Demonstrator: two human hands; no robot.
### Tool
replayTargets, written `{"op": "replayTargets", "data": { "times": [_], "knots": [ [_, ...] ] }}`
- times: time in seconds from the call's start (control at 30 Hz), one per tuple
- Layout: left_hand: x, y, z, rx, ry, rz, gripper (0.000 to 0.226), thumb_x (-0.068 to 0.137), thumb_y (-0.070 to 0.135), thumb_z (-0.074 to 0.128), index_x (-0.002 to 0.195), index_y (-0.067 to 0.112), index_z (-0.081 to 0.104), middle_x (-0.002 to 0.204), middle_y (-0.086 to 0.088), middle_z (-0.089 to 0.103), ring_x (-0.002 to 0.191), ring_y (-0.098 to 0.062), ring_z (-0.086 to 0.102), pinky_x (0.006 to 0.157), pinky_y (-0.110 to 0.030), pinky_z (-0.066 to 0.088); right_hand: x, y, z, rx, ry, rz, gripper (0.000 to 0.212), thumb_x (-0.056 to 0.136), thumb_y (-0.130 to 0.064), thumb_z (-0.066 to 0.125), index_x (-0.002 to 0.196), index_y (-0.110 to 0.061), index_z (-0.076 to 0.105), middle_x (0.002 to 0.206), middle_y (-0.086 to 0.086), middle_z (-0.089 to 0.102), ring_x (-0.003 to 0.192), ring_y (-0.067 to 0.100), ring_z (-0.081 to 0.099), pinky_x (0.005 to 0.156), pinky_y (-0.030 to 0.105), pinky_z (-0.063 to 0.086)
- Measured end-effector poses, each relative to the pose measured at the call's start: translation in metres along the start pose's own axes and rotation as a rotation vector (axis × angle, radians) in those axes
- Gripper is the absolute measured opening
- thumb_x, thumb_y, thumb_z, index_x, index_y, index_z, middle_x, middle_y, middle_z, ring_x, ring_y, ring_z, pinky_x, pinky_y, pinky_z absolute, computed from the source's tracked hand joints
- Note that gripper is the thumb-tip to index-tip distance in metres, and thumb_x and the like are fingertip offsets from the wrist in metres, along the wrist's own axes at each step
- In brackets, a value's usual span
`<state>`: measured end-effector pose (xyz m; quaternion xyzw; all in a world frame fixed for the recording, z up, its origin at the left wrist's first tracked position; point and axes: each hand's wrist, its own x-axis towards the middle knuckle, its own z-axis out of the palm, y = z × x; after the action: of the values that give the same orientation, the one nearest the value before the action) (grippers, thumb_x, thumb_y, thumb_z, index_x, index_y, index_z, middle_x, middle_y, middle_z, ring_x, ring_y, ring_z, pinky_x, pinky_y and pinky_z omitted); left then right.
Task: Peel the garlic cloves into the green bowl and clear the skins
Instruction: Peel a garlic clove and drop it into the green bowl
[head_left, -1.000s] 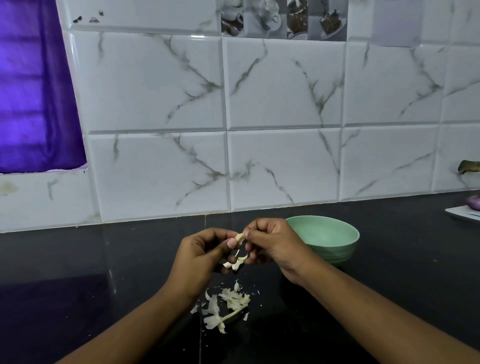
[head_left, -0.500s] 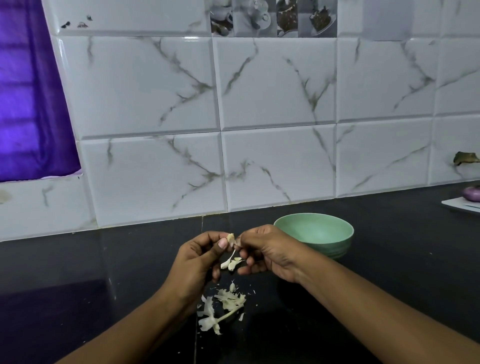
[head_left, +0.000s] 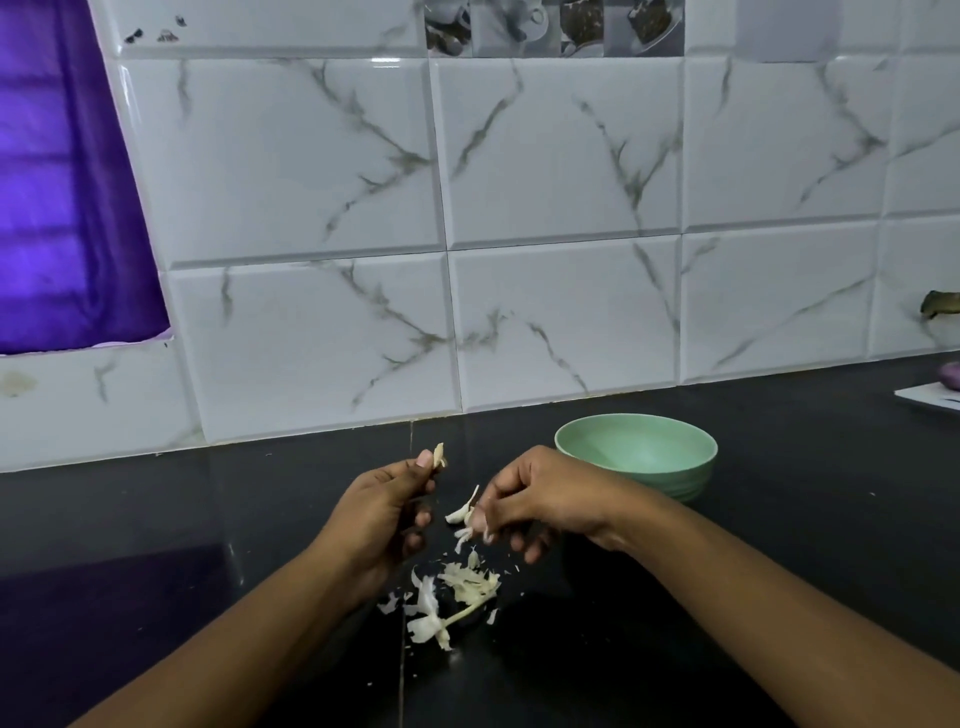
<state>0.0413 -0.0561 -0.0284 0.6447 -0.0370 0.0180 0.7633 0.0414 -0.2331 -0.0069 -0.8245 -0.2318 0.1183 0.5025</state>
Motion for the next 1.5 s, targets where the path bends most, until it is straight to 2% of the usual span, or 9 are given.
{"op": "replayTargets", "data": {
  "times": [0.1,0.17,0.37,0.5,0.7,0.9,1.07,1.33,1.5],
  "knots": [
    [-0.001,0.002,-0.002,0.056,-0.003,-0.061,0.016,0.092,0.025,0.057,0.088,0.01,0.062,0.063,0.004,0.049,0.038,-0.003,0.038,0.033,-0.014,0.028,0.001,0.001,0.003,-0.208,0.108,-0.082,0.02,0.074,-0.013,0.077,0.059,-0.021,0.067,0.066,0.006,0.067,0.057,0.012,0.049,0.043,0.019,0.043],
    [-0.001,0.004,-0.004,0.072,0.003,-0.092,0.018,0.092,0.027,0.057,0.087,0.01,0.063,0.063,0.004,0.048,0.036,-0.004,0.037,0.033,-0.013,0.028,0.002,0.001,0.005,-0.264,0.16,-0.132,0.026,0.07,-0.014,0.081,0.054,-0.022,0.062,0.058,-0.003,0.062,0.054,0.009,0.049,0.044,0.022,0.043],
    [-0.001,0.008,-0.006,0.169,-0.01,-0.115,0.024,0.092,0.034,0.057,0.082,0.012,0.062,0.063,0.003,0.049,0.036,-0.004,0.038,0.034,-0.013,0.029,0.001,-0.002,0.007,-0.188,0.115,-0.239,0.024,0.081,0.001,0.064,0.074,-0.022,0.064,0.067,-0.005,0.066,0.064,0.008,0.063,0.058,0.028,0.054],
    [0.0,0.009,-0.007,0.204,-0.027,-0.111,0.026,0.093,0.035,0.056,0.079,0.014,0.062,0.063,0.003,0.051,0.037,-0.005,0.04,0.035,-0.014,0.029,-0.002,-0.005,0.002,-0.151,0.035,-0.189,0.011,0.09,-0.009,0.059,0.091,-0.01,0.07,0.075,0.002,0.071,0.066,0.011,0.067,0.06,0.021,0.05],
    [-0.003,0.008,-0.006,0.26,-0.043,-0.07,0.029,0.096,0.033,0.052,0.075,0.013,0.059,0.063,0.003,0.048,0.039,-0.006,0.039,0.036,-0.015,0.029,0.003,-0.002,-0.001,-0.249,0.198,-0.288,0.015,0.071,-0.015,0.081,0.068,-0.016,0.067,0.057,-0.005,0.063,0.054,0.012,0.057,0.057,0.03,0.049],
    [-0.007,0.007,0.0,0.289,-0.1,-0.018,0.03,0.096,0.033,0.051,0.077,0.012,0.057,0.06,0.003,0.047,0.039,-0.007,0.042,0.037,-0.017,0.031,0.008,0.004,0.003,0.004,0.254,-0.263,0.017,0.081,-0.008,0.072,0.094,-0.015,0.064,0.074,-0.003,0.065,0.065,0.008,0.065,0.055,0.025,0.054],
    [-0.009,0.006,0.002,0.348,-0.111,0.087,0.031,0.096,0.034,0.05,0.076,0.011,0.056,0.059,0.004,0.046,0.041,-0.008,0.044,0.038,-0.019,0.034,0.01,0.006,0.008,0.151,0.23,-0.218,0.002,0.085,-0.009,0.067,0.084,-0.01,0.065,0.066,-0.002,0.068,0.059,0.007,0.066,0.052,0.02,0.051],
    [-0.008,0.008,0.002,0.33,-0.135,0.191,0.032,0.095,0.033,0.049,0.072,0.012,0.054,0.054,0.006,0.045,0.042,-0.009,0.044,0.039,-0.02,0.035,0.005,0.001,0.003,0.307,0.108,-0.184,0.008,0.09,-0.009,0.059,0.091,-0.004,0.064,0.073,0.004,0.07,0.063,0.011,0.068,0.053,0.022,0.055],
    [-0.01,0.009,0.002,0.353,-0.107,0.246,0.03,0.094,0.033,0.051,0.077,0.009,0.059,0.057,0.005,0.046,0.042,-0.011,0.045,0.038,-0.021,0.037,0.005,0.0,0.002,0.285,0.18,-0.188,0.005,0.089,-0.008,0.062,0.087,-0.004,0.065,0.07,0.004,0.069,0.059,0.012,0.066,0.051,0.021,0.054]
  ]
}}
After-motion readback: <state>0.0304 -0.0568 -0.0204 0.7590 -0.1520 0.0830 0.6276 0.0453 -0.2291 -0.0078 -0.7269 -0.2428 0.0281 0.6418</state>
